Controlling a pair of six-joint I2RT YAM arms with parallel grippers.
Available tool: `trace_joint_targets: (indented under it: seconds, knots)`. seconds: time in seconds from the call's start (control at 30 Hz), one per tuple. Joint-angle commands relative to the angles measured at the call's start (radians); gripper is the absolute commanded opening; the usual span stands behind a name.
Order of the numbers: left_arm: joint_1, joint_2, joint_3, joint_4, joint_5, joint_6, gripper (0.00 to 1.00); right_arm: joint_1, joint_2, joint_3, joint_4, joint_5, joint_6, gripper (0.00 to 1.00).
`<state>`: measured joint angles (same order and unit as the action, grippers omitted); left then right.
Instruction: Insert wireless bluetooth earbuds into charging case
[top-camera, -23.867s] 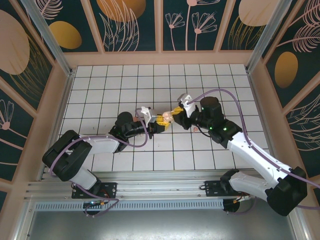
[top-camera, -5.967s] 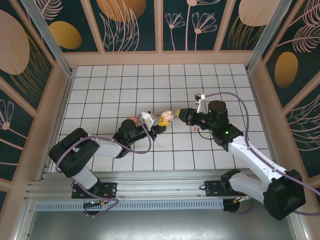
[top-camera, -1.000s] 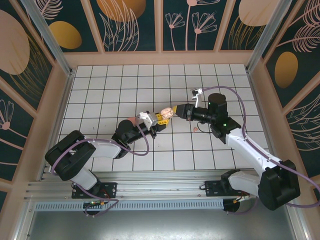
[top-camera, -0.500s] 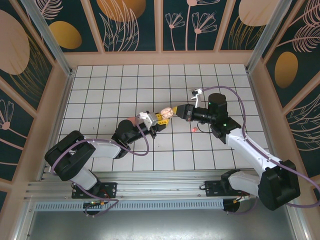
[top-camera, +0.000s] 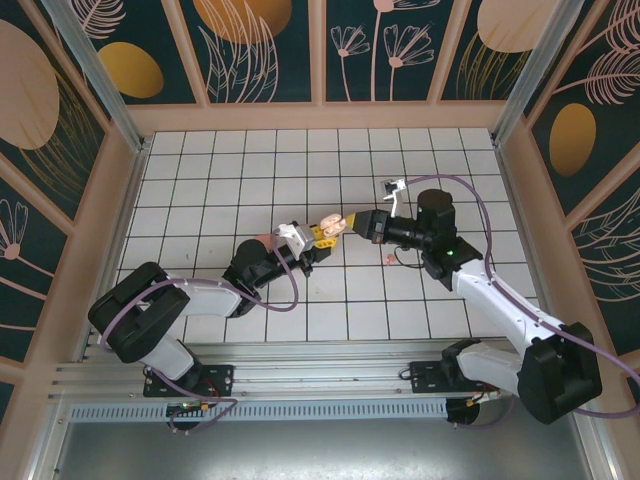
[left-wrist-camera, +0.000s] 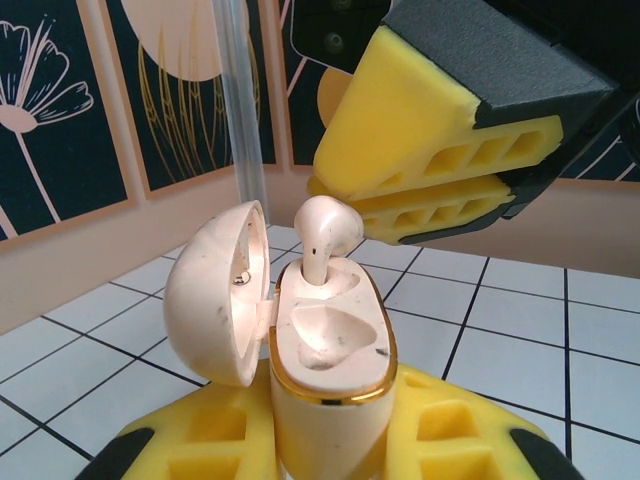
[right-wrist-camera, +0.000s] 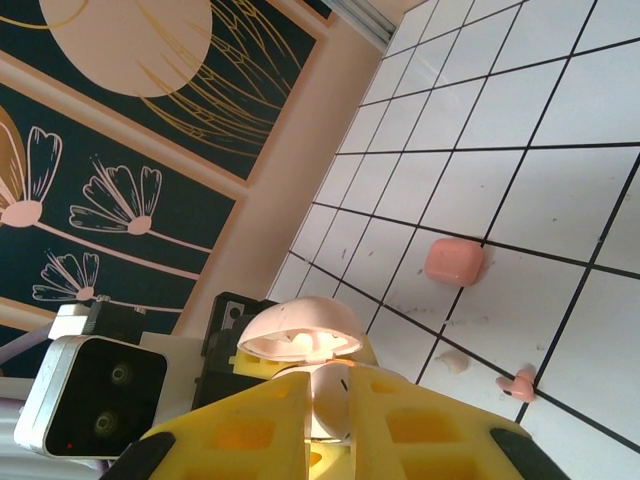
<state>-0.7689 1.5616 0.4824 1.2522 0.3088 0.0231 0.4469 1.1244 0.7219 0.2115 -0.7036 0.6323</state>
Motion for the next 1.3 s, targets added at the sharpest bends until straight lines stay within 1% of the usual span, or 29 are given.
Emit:
trace_joint_targets:
  seconds: [0.0, 0.67, 1.27]
  knots:
    - [-0.004, -0.023, 0.022, 0.01, -0.022, 0.013, 0.12, 0.022, -0.014, -0.01, 0.042, -0.017, 0.012, 0.17]
    - [-0.004, -0.018, 0.024, 0.006, -0.046, 0.009, 0.12, 0.056, -0.015, -0.028, 0.063, 0.0, 0.034, 0.14]
    - [-0.004, -0.019, 0.024, 0.006, -0.013, 0.007, 0.12, 0.08, 0.016, -0.021, 0.097, 0.016, 0.043, 0.14]
